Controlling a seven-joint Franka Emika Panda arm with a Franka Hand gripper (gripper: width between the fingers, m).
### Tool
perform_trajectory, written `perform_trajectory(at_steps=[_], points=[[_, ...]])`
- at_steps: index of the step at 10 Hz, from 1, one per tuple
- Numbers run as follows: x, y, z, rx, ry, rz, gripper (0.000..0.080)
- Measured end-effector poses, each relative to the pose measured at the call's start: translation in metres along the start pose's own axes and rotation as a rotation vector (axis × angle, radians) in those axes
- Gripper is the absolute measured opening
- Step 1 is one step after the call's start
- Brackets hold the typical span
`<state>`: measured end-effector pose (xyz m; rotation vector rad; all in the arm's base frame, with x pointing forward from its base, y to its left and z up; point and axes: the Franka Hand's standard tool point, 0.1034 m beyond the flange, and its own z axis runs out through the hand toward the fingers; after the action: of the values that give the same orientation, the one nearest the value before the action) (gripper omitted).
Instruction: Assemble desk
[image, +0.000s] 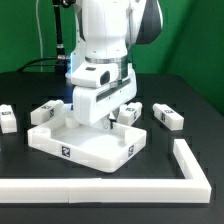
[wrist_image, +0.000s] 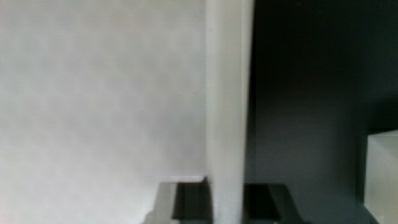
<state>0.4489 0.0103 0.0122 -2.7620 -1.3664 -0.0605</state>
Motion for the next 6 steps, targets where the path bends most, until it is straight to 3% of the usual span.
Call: perform_trajectory(at_steps=[4,6], points=[[0.0,0.0,0.0,0.0,0.0,0.0,0.0058],[0.0021,0.0038,-0.0009,-0.009,0.0,-0.154,0.0058]])
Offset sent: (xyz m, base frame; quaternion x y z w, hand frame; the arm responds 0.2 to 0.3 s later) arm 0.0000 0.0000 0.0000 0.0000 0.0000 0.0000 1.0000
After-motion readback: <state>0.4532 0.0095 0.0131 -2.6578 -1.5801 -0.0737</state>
